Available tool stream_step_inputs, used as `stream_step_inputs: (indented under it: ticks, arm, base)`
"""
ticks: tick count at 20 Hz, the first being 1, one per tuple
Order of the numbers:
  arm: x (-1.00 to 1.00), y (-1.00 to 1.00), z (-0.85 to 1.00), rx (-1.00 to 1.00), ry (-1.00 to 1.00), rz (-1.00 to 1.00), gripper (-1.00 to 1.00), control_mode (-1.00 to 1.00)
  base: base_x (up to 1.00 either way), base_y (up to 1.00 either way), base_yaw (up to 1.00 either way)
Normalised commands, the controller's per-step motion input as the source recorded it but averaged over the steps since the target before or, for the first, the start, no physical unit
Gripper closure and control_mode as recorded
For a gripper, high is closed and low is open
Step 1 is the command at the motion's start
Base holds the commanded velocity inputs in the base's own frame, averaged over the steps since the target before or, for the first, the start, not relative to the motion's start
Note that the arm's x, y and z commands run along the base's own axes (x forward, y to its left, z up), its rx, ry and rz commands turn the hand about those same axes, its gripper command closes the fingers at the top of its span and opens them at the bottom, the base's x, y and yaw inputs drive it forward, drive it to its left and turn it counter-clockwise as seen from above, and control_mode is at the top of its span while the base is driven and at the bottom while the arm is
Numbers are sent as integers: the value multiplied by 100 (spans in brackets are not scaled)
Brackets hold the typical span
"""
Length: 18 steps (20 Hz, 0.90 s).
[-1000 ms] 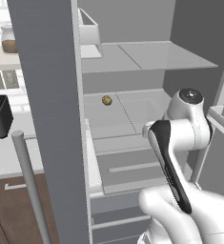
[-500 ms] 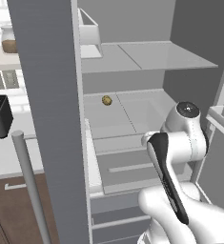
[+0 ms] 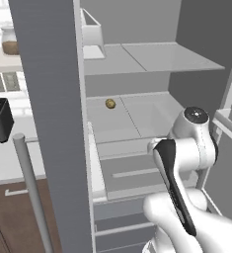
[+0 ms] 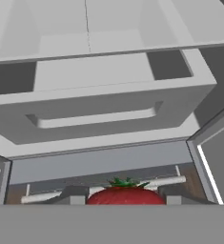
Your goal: Take the strawberry from the fridge and place it on top of the pancake, located on the dining counter.
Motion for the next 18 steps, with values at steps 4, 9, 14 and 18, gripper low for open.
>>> stream_step_inputs:
  ticks: [4,9,14,18]
  arm:
    - [0,0,0,0,0,0,100,100]
    - [0,0,0,0,0,0,100,100]
    - [0,0,0,0,0,0,100,100]
    - [0,0,0,0,0,0,100,100]
  base:
    - [-79,4,-6]
    - [-59,4,-32]
    - [-49,0,-54]
    - [-36,-4,-75]
